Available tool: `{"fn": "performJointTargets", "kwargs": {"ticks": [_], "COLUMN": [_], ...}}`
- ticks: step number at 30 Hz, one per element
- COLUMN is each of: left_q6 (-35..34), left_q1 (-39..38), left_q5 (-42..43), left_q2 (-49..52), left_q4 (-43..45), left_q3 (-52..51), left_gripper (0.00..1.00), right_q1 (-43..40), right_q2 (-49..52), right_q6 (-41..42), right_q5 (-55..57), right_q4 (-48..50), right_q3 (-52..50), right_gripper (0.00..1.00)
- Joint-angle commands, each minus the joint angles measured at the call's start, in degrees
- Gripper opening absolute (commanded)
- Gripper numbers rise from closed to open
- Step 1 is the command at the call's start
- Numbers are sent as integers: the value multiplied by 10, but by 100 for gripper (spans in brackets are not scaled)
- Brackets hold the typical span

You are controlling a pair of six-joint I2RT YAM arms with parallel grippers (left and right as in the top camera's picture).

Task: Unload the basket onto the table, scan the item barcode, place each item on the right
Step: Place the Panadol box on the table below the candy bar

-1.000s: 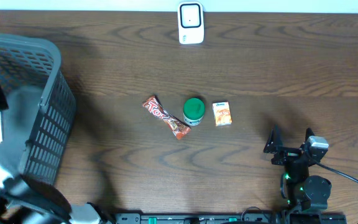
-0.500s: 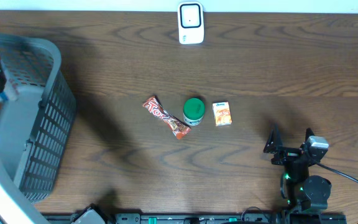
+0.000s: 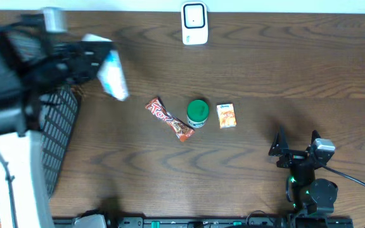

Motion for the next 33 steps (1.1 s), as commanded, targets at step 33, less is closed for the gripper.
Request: {"fn": "performJointTargets", "kwargs": {"ticks": [33], "left_q6": [-863], "left_q1": [-275], "left_q5": [-552], "left_q2": [294], "left_q4": [-134], "left_q3": [-139], "left_gripper": [47], "right_q1": [-1], "right_q2": [-1], "right_q6": [5], "right_q5": [5], "right_q4": [-3], "right_q3": [-1], "right_gripper": [99]}}
